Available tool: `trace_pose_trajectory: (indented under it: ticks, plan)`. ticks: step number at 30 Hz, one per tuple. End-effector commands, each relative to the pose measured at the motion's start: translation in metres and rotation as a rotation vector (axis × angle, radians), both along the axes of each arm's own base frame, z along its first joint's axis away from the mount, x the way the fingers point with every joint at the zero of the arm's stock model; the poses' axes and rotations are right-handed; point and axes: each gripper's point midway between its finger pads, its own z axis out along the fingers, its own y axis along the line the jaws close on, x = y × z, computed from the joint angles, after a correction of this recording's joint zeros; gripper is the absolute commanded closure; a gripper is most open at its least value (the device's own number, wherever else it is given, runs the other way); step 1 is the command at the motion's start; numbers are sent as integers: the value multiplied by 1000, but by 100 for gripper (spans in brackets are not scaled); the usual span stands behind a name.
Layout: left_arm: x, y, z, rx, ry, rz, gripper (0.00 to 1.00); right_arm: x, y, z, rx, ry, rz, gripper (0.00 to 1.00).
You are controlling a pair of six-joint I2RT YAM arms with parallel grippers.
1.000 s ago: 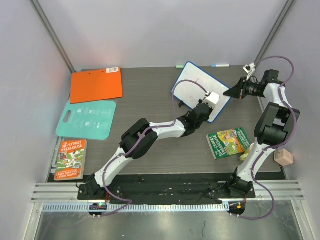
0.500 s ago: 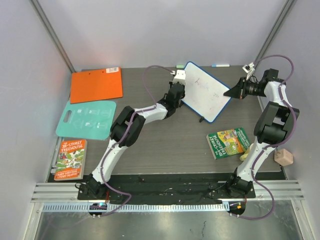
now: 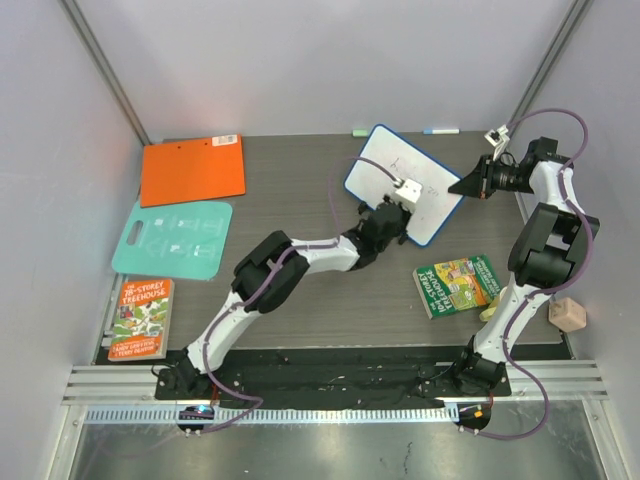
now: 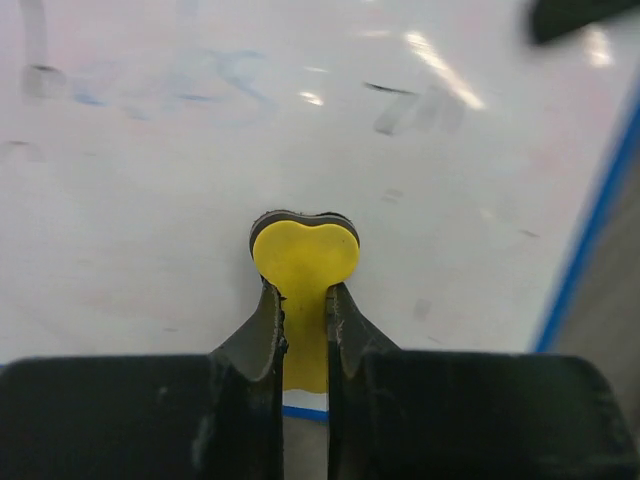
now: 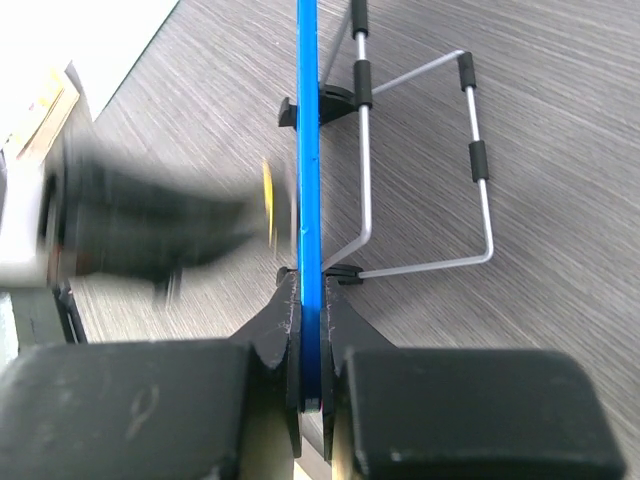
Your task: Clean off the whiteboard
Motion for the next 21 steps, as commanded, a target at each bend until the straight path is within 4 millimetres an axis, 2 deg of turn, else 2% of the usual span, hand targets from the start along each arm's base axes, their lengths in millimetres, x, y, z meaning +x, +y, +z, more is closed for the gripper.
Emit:
trace_pose_trajectory:
  ticks: [1,5,9,13,16,17,19,20,21]
  plan:
    - [-63,-46,-4,17,29,-235,100,-19,15,-56,-110,104,92,99]
    - [-62,-50,-6,20,51,-215,100,-18,15,-55,-113,100,92,99]
    - [-42,-38,0,32,2,-108,100,-19,15,-54,-111,99,92,99]
    - [-5,-9,13,3,-32,11,100,-19,15,-54,-109,102,91,99]
    - [18,4,29,-38,-49,59,100,-19,15,-55,-112,103,92,99]
    - [33,14,39,-61,-59,90,100,-19,15,-55,-114,104,93,99]
    - [51,26,41,-61,-55,121,100,-19,15,-55,-115,106,93,99]
    - [67,36,53,-82,-66,152,100,-20,15,-55,-114,109,93,99]
    - [75,43,53,-77,-61,166,100,-19,14,-56,-116,108,94,99]
